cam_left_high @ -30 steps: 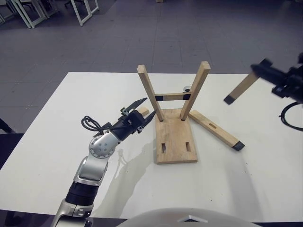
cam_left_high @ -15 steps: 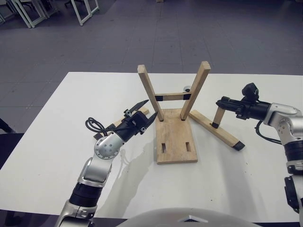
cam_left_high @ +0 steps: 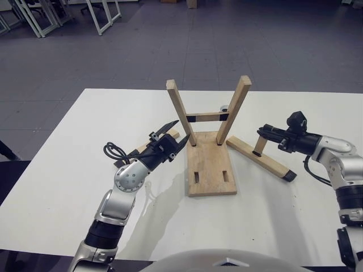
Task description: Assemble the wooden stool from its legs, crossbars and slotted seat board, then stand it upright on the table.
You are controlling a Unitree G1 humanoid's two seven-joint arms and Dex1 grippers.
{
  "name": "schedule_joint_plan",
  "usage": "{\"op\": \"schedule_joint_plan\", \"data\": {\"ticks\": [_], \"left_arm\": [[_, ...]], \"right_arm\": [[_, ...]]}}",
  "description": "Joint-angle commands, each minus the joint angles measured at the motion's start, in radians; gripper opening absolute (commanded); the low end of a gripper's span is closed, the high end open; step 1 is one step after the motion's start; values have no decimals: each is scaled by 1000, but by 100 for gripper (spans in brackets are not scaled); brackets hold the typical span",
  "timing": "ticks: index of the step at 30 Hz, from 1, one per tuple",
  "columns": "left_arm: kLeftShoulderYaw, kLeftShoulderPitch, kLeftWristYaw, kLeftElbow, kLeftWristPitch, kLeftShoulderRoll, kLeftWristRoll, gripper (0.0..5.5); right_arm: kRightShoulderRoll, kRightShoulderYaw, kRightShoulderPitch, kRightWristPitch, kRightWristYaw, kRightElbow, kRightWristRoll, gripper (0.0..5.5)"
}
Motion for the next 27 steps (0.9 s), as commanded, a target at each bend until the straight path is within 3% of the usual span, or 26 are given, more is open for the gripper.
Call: {"op": "schedule_joint_plan", "data": {"ticks": [1,6,10,20,21,27], "left_arm": [[-8,7,10,3,6,-8,12,255],[12,18,16,-2,9,0,10,255],[14,27,20,-7,14,-4,14,255],[22,33,23,-5,11,1,14,255],[26,38,22,-3,8,5,13,255],[45,72,27,-4,-5,20,12,255]], "right_arm": [[-25,58,85,23,-44,42,-118,40],[-26,-54,115,33,-220,49,-120,40],[47,-91,124,140,-366,-30,-92,40],[93,-166,97,188,-487,-85,-79,40],[97,-175,99,197,-493,-105,-70,77],[104,-287,-48,380,-579,-328,45,181]]}}
